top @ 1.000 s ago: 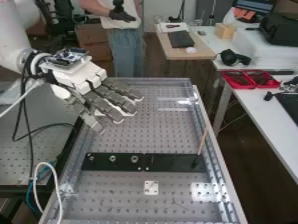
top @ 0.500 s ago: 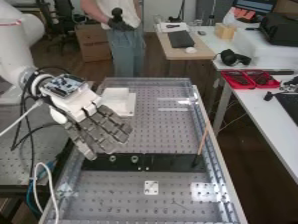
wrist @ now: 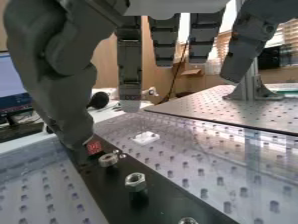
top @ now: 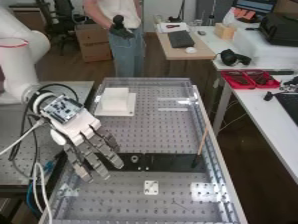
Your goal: Grab the larger nut and place it in the white container
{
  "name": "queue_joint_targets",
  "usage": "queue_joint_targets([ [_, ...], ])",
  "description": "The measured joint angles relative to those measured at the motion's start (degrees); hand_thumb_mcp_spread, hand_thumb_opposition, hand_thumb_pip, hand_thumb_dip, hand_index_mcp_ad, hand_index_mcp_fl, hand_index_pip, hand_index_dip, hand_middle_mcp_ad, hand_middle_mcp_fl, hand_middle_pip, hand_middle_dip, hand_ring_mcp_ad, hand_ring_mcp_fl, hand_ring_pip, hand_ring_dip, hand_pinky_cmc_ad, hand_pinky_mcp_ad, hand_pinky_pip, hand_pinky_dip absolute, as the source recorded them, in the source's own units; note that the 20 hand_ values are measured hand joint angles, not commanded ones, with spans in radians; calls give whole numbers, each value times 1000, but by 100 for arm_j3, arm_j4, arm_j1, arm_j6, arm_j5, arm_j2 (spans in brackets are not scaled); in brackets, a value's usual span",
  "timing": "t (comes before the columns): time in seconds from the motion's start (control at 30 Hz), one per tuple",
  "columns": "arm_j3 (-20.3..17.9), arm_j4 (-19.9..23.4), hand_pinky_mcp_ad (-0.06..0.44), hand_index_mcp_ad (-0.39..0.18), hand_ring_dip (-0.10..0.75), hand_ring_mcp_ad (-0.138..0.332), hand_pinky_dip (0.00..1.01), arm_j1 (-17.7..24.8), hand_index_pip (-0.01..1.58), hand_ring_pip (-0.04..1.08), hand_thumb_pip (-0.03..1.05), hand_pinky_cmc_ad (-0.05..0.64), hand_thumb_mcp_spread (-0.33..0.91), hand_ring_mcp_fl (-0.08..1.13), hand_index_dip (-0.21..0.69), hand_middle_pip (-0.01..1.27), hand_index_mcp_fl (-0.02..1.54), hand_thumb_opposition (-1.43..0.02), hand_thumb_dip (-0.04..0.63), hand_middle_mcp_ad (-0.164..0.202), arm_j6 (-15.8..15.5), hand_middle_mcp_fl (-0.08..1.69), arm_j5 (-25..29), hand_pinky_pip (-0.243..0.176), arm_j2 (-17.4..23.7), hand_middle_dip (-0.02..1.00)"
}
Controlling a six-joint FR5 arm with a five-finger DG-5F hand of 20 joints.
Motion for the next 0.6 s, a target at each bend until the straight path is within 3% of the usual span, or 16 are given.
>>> queue_joint_targets([
  [0.23, -7, 210, 328, -37, 70, 176, 435, 16, 1431, 93, 644, 401, 300, 12, 141, 140, 7, -833, 222, 103, 147, 12, 135, -93, -194, 173],
  [0.6, 41, 360, 318, -37, 70, 176, 435, 59, 1510, 87, 644, 401, 300, 9, 204, 140, 9, -833, 222, 103, 293, 10, 346, -93, -502, 173],
])
